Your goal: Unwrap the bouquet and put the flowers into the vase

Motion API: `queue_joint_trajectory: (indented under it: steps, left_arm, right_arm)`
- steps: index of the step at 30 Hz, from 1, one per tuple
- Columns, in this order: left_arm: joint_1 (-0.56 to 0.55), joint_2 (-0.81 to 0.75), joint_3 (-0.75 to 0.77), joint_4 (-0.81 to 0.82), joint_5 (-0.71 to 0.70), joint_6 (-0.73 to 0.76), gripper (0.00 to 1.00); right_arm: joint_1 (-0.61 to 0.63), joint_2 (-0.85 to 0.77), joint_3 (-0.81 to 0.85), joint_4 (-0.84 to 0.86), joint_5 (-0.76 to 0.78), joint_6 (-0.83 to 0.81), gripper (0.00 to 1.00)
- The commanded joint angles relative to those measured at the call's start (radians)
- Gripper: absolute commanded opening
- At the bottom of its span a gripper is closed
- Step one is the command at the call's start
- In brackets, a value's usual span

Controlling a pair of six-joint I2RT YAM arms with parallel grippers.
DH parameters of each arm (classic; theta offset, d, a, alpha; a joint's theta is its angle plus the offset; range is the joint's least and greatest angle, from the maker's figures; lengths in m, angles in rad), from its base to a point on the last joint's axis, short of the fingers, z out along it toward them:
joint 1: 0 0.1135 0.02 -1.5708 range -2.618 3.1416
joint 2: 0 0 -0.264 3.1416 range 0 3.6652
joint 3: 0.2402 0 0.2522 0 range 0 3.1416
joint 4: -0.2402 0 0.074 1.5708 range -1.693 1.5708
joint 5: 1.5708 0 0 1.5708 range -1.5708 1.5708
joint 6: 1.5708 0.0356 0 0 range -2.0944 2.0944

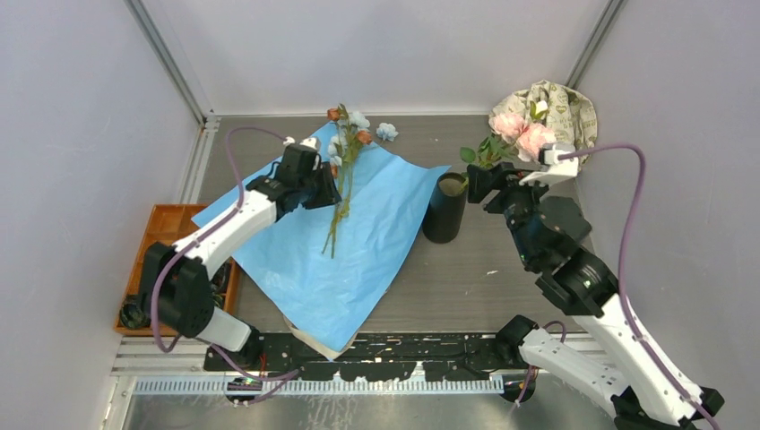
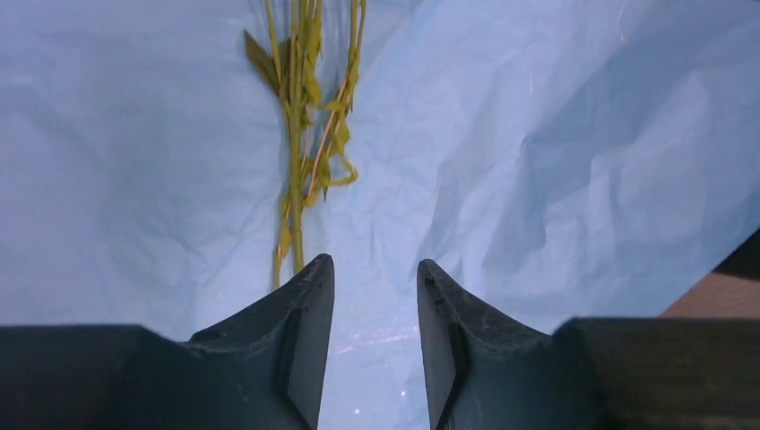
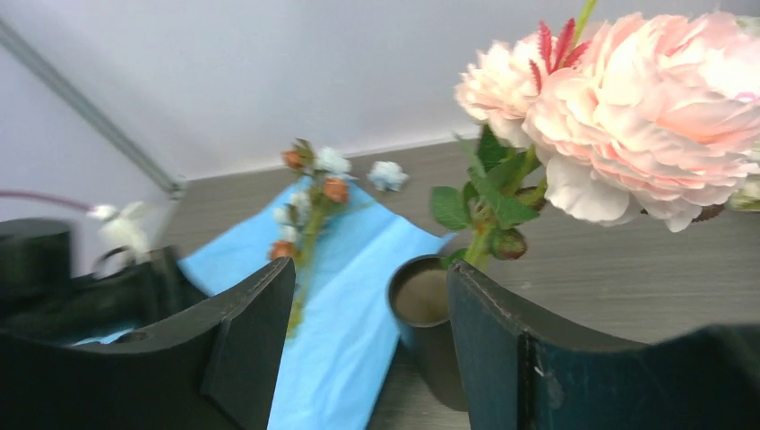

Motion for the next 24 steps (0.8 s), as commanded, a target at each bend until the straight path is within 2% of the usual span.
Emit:
queue_joint_trajectory:
  steps: [1, 10, 15, 24]
  left_arm:
    - [-0.003, 0.129, 0.195, -0.047, -0.090, 0.044, 0.41]
    - [-0.003, 0.479, 0.570, -0.174, -0.251, 0.122, 0.40]
    - [-0.002, 0.655, 0.776, -0.251, -0.236, 0.146, 0.35]
    - [-0.018, 0.729, 0.831, -0.231, -0.227, 0.115, 0.34]
  right_arm:
    - [-0.004, -0.064, 0.025, 0.047, -0.188, 0.088, 0.68]
    - [-0.004, -0.133, -0.006, 0.040, -0.316, 0.158, 0.68]
    - [-0.003, -0.150, -0.026, 0.022, -0.332, 0.167, 0.68]
    - [-0.003, -0.160, -0.060, 0.018, -0.314, 0.165, 0.68]
